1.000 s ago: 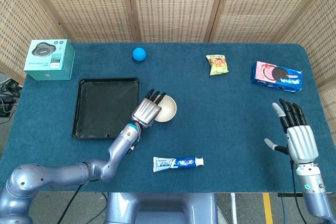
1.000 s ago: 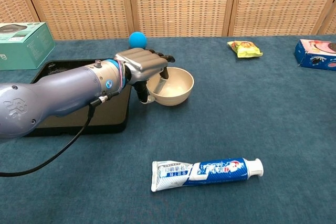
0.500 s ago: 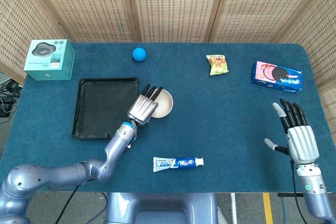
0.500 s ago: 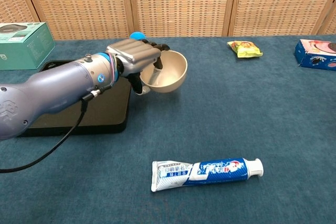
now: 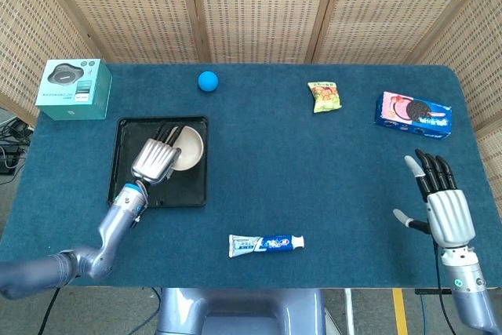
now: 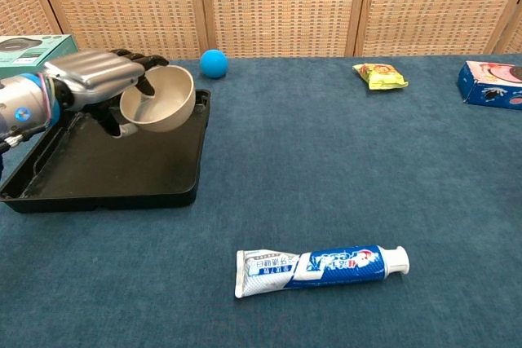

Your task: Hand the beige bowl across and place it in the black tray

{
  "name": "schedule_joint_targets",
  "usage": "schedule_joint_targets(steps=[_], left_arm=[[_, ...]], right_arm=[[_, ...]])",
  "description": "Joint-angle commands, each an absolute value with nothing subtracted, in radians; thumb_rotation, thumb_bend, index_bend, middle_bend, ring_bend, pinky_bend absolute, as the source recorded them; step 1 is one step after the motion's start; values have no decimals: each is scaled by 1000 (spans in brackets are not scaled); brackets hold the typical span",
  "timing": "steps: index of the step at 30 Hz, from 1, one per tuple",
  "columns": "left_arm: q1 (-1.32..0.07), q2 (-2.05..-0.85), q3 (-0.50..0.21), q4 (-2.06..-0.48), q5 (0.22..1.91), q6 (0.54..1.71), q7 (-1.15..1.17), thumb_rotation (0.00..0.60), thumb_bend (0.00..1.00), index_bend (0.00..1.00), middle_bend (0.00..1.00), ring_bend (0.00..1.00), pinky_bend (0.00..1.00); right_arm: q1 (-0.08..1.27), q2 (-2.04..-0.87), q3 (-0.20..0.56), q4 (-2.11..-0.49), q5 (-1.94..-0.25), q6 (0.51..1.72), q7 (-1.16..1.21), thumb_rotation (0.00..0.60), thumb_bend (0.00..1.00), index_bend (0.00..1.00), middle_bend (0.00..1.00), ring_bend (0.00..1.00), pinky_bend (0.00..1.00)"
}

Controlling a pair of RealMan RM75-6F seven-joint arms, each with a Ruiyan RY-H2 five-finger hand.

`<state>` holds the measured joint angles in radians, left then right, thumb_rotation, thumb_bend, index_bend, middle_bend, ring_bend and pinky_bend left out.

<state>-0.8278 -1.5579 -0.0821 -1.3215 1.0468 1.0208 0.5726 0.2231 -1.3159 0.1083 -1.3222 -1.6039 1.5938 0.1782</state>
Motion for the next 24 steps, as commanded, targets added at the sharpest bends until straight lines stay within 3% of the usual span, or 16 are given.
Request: schedule_joint_targets(steps=[1, 24], left_arm=[[-794, -1553, -59, -1293, 1070, 1021, 522, 600, 436, 723, 0, 0, 0], [-731, -1574, -57, -1209, 1083, 960, 495, 600, 436, 714, 0, 0, 0]], right_arm=[[223, -1317, 106, -1327, -1609, 1594, 169, 600, 200, 32, 0, 0, 0], [222, -1319, 105, -1331, -1615, 1591, 159, 600, 200, 33, 0, 0, 0]])
